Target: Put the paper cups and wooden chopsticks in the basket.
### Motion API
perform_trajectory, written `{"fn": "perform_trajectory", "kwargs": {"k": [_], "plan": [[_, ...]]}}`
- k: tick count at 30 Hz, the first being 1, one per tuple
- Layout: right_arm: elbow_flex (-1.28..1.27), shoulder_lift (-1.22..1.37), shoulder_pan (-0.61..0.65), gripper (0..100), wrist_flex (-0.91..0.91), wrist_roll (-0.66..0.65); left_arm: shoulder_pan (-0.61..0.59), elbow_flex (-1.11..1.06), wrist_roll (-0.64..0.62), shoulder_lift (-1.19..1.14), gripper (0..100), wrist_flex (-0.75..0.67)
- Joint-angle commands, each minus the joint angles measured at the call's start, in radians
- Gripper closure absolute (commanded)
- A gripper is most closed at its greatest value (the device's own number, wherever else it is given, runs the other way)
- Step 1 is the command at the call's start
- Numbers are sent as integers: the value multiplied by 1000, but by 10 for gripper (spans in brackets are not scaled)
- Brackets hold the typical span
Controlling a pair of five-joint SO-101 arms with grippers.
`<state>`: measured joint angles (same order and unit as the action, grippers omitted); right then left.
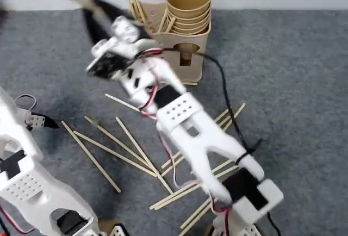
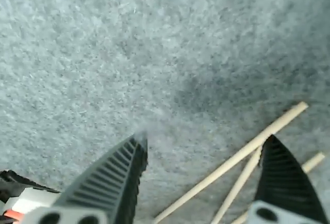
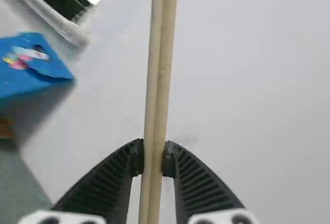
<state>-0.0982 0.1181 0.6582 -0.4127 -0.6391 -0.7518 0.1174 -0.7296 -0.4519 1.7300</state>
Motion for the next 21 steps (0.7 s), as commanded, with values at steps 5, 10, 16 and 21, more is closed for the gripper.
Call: {"fn": "perform_trajectory", "kwargs": {"k": [5,10,16,21], "plan": [[60,70,-104,991,-165,115,-5,-1,8,74,671,21],[60,70,-102,991,-165,272,-5,-1,8,74,671,21],[57,77,-136,991,-163,387,-5,-1,6,74,671,21],[20,77,-193,991,-99,470,-5,-1,6,74,671,21]]}}
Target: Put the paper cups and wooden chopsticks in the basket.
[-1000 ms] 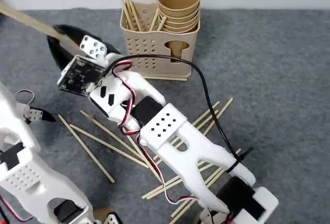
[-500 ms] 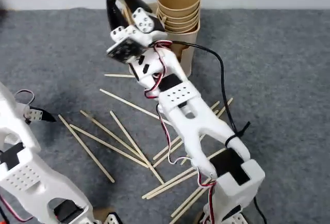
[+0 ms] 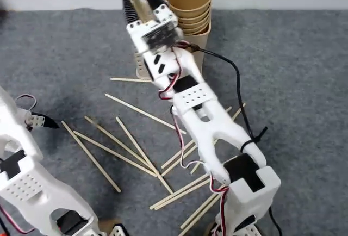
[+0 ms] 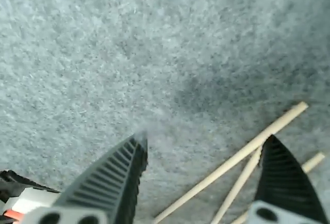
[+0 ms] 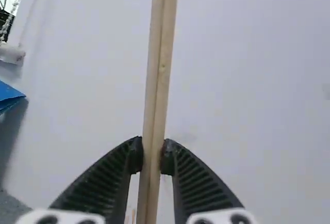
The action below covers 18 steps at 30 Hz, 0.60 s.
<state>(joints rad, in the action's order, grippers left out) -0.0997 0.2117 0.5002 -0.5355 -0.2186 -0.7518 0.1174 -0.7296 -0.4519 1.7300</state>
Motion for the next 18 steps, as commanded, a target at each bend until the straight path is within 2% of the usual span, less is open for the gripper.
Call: {"fn": "perform_trajectory", "kwargs": {"k": [1,10,18], "plan": [[17,-16,-44,991,25,68,-5,-1,6,74,671,21],[14,-19,-44,988,96,117,-5,-1,6,74,671,21],[14,-24,-39,989,130,322,-5,-1,6,74,671,21]]}}
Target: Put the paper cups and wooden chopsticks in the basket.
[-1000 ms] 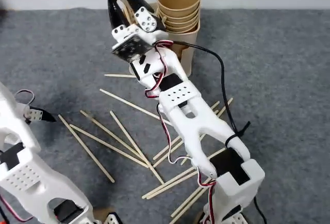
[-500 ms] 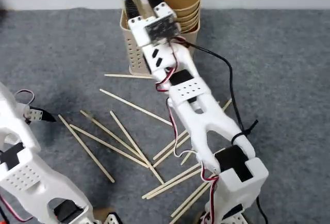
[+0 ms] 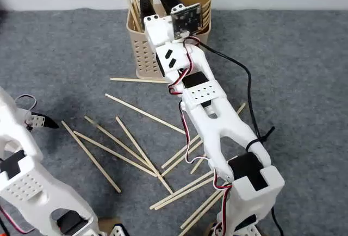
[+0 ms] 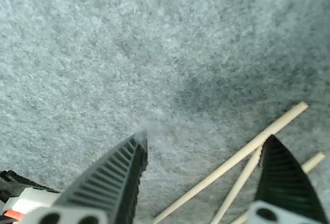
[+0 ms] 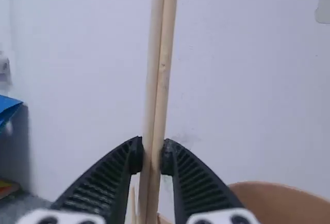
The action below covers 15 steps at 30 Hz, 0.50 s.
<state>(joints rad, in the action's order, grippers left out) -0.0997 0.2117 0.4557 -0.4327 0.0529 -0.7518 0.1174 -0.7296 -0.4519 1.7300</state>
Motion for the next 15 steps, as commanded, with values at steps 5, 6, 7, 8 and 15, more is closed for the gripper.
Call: {"fn": "perform_trajectory", "kwargs": {"k": [5,6,7,8,15], "plan": [[17,-24,2,987,76,132,-5,-1,6,74,671,21],[17,-24,2,987,76,132,-5,-1,6,74,671,21],[17,-24,2,987,76,132,-5,-1,6,74,671,21],[17,-24,2,987,76,132,-5,-1,6,74,671,21],[17,-18,5,942,71,63,-5,-1,6,74,671,21]]}}
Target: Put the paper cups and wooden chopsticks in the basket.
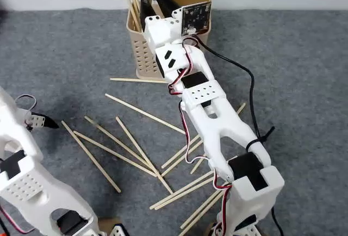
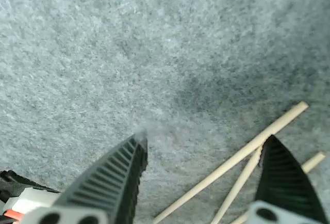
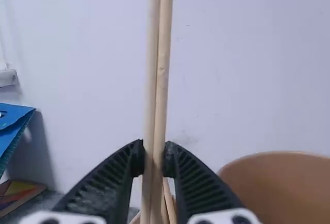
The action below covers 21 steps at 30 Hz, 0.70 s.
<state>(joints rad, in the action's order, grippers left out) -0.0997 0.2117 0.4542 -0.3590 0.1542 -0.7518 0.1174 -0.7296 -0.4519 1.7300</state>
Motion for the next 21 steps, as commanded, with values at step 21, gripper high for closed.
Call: {"fn": "perform_trajectory", "kwargs": {"k": [21], "plan": [[109,-148,77,927,246,38,-5,-1,6,74,671,21]]}}
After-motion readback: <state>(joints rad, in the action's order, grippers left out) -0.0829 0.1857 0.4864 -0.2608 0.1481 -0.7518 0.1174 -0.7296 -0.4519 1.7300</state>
